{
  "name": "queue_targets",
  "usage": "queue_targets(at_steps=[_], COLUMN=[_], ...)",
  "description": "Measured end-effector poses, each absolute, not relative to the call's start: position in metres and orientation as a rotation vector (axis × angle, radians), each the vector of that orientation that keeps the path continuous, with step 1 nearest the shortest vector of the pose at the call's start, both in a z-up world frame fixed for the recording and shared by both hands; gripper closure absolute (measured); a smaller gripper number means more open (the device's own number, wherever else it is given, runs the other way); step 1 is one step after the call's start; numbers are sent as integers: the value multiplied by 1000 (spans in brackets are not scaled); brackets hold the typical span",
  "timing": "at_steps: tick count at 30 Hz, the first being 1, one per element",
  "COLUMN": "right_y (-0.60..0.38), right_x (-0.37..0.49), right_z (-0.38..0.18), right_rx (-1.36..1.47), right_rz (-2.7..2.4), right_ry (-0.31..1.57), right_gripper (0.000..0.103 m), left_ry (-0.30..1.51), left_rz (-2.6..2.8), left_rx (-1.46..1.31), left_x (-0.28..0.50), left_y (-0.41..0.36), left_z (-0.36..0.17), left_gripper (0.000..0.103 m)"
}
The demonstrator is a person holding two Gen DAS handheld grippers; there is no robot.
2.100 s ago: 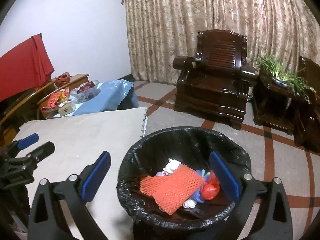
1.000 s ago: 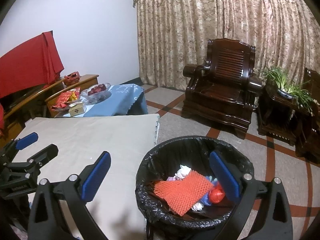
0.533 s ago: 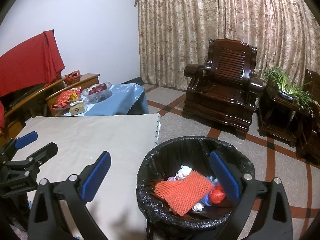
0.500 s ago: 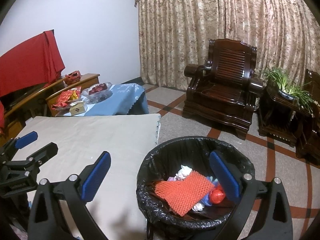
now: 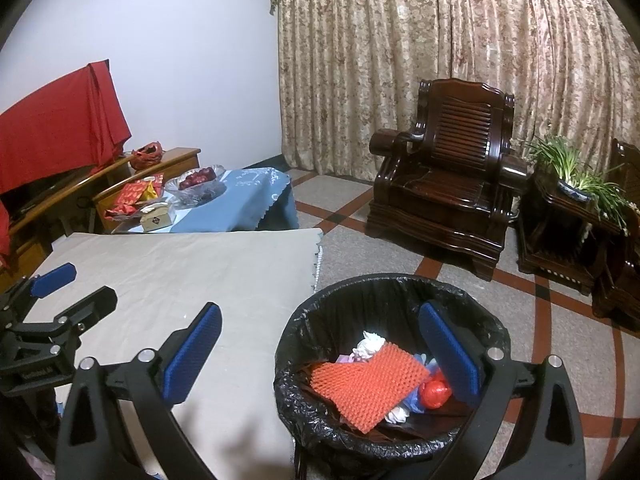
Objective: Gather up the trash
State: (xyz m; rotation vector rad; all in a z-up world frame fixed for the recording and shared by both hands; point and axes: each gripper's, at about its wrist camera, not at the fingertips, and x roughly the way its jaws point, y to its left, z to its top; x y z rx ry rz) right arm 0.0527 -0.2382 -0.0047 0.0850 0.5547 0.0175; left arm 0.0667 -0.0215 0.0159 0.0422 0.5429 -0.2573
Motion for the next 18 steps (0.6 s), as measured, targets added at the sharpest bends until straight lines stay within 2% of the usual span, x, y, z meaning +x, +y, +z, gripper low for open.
queue_targets(at_steps=[18], right_y=[-236], right_x=[53], right_z=[-4], right_rx=[84], right_rz=[18], right_ry=[556], right_gripper=[6], left_ry=[547], left_rz=[-255], left_rx=[37], left_x=[67], left_y=[-18], left_z=[15], left_gripper=[6])
